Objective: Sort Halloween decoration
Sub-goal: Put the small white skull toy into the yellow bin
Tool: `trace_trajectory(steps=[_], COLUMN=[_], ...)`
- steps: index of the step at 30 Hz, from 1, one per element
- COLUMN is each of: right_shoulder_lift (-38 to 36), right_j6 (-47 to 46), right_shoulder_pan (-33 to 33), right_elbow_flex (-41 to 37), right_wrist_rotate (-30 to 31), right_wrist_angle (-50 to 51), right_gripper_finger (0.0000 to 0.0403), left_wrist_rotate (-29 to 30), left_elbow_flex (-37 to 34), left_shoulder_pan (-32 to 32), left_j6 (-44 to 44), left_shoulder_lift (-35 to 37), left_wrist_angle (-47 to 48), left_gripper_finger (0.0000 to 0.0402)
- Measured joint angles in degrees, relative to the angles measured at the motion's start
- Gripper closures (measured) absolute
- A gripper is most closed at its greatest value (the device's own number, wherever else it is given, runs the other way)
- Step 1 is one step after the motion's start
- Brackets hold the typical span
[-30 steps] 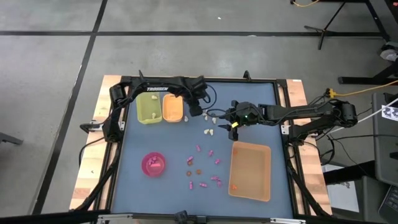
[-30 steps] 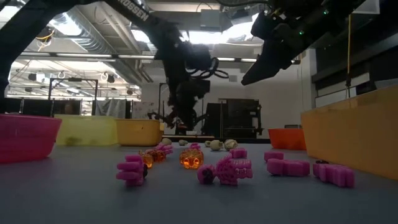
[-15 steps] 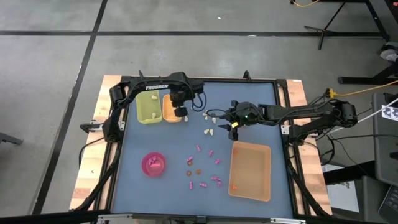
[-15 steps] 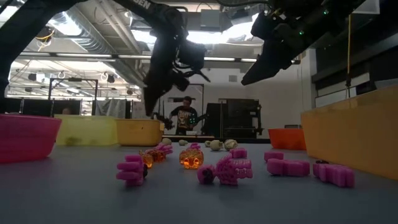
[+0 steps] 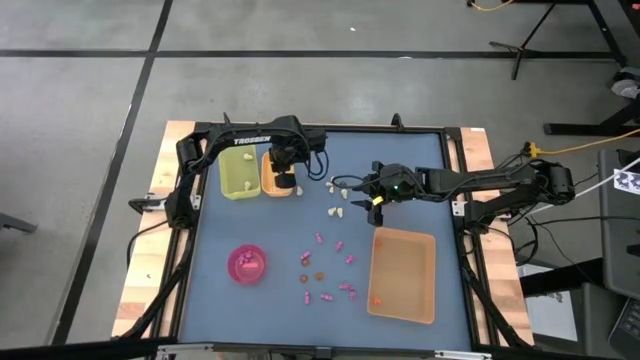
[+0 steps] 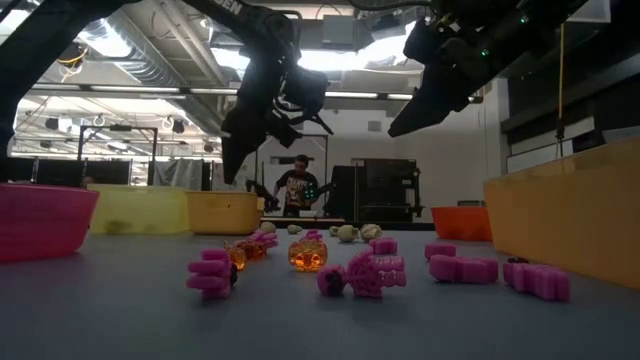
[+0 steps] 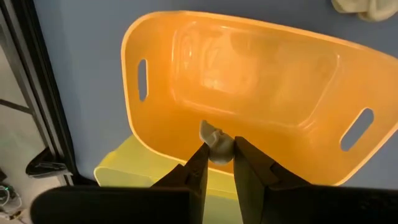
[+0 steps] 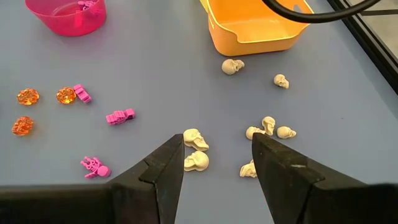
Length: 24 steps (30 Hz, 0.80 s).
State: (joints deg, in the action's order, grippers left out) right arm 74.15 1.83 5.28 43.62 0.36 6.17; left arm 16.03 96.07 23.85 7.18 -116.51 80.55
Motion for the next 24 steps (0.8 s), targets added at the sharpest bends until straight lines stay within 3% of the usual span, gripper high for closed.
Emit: trace_trajectory(steps=[24], right_shoulder_lift=[0.0], right_j6=[0.0], right_shoulder_pan=[0.0], right_elbow_flex=[0.0], right_wrist_rotate=[0.0], right_wrist_angle=[0.0], right_gripper_finger=[0.0217], left_wrist_rotate=[-0.1], left_elbow_flex=[0.0], left_shoulder_pan=[0.0], left_j6=[-0.6], left_shoulder_lift=[0.0], left_wrist_angle=[-3.4], left_gripper_finger=[0.0358])
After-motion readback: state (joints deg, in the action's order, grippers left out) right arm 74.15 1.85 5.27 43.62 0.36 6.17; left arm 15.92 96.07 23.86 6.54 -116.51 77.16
